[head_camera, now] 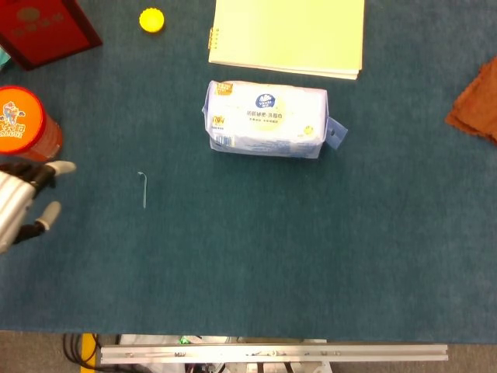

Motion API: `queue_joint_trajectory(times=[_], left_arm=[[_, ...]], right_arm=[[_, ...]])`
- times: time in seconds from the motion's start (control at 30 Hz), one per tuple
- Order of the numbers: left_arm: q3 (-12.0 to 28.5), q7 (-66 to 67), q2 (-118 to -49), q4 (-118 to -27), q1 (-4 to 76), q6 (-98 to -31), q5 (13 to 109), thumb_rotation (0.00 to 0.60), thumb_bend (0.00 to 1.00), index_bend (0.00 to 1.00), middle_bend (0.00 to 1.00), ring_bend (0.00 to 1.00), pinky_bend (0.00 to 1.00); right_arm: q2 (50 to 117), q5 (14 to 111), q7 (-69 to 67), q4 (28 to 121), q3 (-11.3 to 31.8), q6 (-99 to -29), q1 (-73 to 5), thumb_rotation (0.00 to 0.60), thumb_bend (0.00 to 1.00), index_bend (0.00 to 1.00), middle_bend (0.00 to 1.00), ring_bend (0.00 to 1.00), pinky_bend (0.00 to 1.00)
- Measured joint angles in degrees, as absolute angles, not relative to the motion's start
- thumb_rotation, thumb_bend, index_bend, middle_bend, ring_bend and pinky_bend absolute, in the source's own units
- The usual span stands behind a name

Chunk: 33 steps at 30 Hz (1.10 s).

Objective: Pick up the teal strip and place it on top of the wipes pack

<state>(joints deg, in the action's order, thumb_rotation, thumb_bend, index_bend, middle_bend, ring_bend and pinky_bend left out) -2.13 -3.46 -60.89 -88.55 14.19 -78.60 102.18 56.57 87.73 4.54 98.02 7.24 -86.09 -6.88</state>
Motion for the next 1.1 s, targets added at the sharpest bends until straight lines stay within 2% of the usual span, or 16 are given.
queue_joint_trajectory(times=[0.3,0.4,0.63,0.9,1.1], left_arm=[[-3.6,-8.0,-62.7,-81.5,24.5,-71.1,110.3,0.600,0.38,0.31,0.84,0.81,0.84],[-4.1,-10.0,-64.4,-78.5,27.6,-69.4,112.3,0.600,0.38,0.31,0.94,0.90,0.87],[-6.1,-13.3,-68.5,-71.6,33.6,-66.2,115.9,0.600,0.38,0.32,1.00,0.95,0.90],[-9.0,-14.0,-73.1,-64.4,39.1,-63.9,119.5,0.600,0.38,0.42,1.00,0.96,0.90],[-10.8,-14.3,-76.4,-60.1,41.5,-63.9,120.7,0.600,0.29,0.44,1.00,0.96,0.90]], right_arm=[[56.6,87.6,5.1,98.6,6.5,-85.2,-7.0,0.600,0.26,0.30,0.37,0.26,0.32],[56.4,87.2,5.1,98.6,6.4,-85.5,-6.7,0.600,0.26,0.30,0.37,0.27,0.32],[56.3,86.3,5.5,98.6,6.2,-86.0,-6.1,0.600,0.26,0.30,0.37,0.28,0.32],[56.6,86.1,6.0,99.0,6.0,-85.8,-6.0,0.600,0.26,0.30,0.37,0.28,0.32],[56.8,85.8,6.6,99.2,5.8,-85.9,-5.8,0.600,0.26,0.30,0.37,0.28,0.32]])
